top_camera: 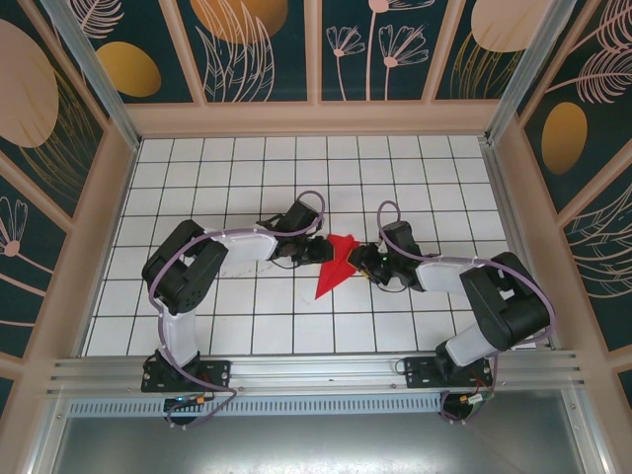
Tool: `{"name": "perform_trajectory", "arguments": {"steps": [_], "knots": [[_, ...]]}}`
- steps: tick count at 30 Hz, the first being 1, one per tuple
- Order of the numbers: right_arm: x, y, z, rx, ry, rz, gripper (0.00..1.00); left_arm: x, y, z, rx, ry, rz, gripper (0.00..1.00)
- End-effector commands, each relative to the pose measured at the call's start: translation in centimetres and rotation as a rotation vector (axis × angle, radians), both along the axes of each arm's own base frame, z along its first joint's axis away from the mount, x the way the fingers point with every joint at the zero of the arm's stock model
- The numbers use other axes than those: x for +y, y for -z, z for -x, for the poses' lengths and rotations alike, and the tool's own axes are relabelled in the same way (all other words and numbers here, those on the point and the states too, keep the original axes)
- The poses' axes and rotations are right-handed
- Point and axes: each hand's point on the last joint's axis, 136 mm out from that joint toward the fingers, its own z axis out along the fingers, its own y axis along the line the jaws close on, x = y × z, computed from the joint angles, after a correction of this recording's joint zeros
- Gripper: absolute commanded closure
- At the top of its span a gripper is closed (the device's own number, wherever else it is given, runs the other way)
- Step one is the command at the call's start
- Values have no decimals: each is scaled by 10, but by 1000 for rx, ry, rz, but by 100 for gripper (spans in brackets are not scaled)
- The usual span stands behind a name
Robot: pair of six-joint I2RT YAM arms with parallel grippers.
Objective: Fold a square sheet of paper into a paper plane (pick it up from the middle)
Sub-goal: Fourth fold the wing at the center of the table, then turn over the paper at the center of the table.
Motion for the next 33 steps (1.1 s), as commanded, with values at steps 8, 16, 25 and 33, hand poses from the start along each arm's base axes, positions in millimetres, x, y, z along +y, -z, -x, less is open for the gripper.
{"name": "perform_trajectory", "arguments": {"steps": [8, 16, 25, 33], "knots": [[20, -12, -17, -30, -36, -64, 57, 4, 13, 9, 43, 22, -26, 75], [29, -18, -26, -58, -57, -104, 56, 6, 12, 7, 34, 12, -40, 75], [31, -11, -31, -76, -70, -107, 58, 8, 5, 4, 17, -13, -43, 74], [26, -5, -29, -73, -67, -80, 61, 12, -6, 5, -8, -43, -16, 68]]}}
